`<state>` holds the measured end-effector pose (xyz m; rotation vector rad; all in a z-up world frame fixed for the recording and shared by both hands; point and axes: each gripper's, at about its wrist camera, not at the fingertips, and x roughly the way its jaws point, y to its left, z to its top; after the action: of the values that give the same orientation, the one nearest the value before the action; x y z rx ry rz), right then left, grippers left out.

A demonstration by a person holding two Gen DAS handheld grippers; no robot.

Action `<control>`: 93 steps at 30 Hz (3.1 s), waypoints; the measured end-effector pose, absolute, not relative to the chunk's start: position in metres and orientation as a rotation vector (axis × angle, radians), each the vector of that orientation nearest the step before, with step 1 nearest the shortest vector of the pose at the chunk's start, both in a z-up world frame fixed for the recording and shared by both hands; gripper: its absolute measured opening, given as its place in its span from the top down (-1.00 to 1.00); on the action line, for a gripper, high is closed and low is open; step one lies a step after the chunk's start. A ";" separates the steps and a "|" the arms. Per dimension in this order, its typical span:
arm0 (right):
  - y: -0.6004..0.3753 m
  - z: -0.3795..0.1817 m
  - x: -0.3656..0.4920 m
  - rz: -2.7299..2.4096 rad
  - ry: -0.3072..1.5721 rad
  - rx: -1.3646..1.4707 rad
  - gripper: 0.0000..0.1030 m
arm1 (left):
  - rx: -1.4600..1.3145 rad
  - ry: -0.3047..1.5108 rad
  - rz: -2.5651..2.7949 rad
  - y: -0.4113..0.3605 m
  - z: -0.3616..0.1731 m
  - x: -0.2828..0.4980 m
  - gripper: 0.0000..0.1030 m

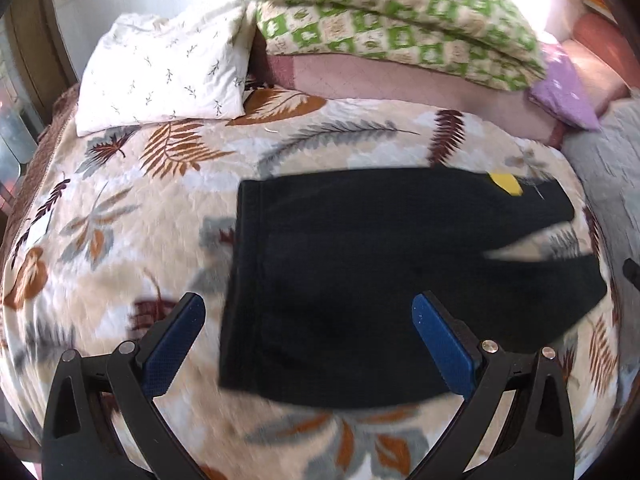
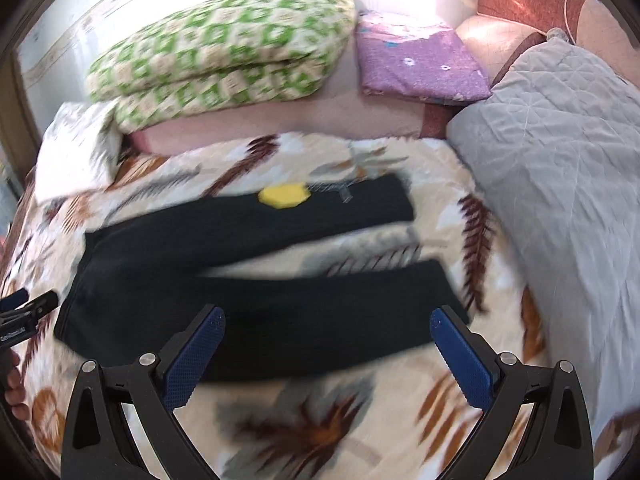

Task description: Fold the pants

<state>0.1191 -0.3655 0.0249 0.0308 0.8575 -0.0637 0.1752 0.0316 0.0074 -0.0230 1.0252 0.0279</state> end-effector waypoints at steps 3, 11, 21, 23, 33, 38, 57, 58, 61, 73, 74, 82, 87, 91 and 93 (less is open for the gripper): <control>-0.399 0.029 0.166 -0.071 0.887 0.062 -0.99 | -0.063 1.127 0.012 0.050 0.002 0.219 -1.00; -0.474 -0.012 0.300 -0.059 1.020 0.218 -0.96 | -0.197 1.319 0.041 0.097 -0.034 0.310 -1.00; -0.500 -0.067 0.359 -0.023 1.121 0.272 -0.88 | -0.278 1.404 -0.003 0.115 -0.072 0.342 -1.00; -0.501 -0.070 0.363 -0.019 1.123 0.282 -0.88 | -0.310 1.403 -0.004 0.116 -0.079 0.345 -1.00; -0.496 -0.071 0.373 0.034 1.133 0.284 -0.78 | -0.259 1.346 -0.139 0.091 -0.067 0.340 -0.64; -0.507 -0.070 0.382 0.057 1.143 0.333 -0.72 | -0.181 1.334 -0.154 0.092 -0.073 0.343 -0.63; -0.496 -0.054 0.380 0.078 1.164 0.216 0.87 | -0.252 1.201 -0.078 0.100 -0.061 0.335 0.48; -0.494 -0.049 0.377 0.080 1.153 0.198 0.87 | -0.250 1.188 -0.080 0.100 -0.056 0.332 0.48; -0.492 -0.035 0.366 0.094 1.107 0.159 0.87 | -0.258 1.138 -0.085 0.102 -0.041 0.321 0.48; -0.487 -0.004 0.286 0.118 1.028 0.008 0.88 | -0.277 1.020 -0.109 0.090 0.001 0.249 0.48; -0.487 -0.003 0.277 0.122 1.022 0.005 0.88 | -0.279 1.013 -0.113 0.090 0.003 0.242 0.48; -0.483 0.001 0.202 0.141 1.001 -0.042 0.94 | -0.279 0.995 -0.139 0.094 -0.003 0.178 0.48; -0.482 -0.016 0.158 0.153 1.025 -0.052 0.94 | -0.251 1.040 -0.149 0.095 -0.026 0.146 0.48; -0.486 -0.040 0.141 0.118 1.089 -0.037 0.99 | -0.218 1.088 -0.161 0.095 -0.047 0.126 0.48; -0.491 -0.047 0.131 0.113 1.095 -0.007 0.99 | -0.176 1.097 -0.158 0.094 -0.053 0.120 0.48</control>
<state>0.1311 -0.4906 -0.0473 -0.0071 1.0948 0.1129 0.1196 0.0943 -0.0531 -0.1760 1.0967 -0.1584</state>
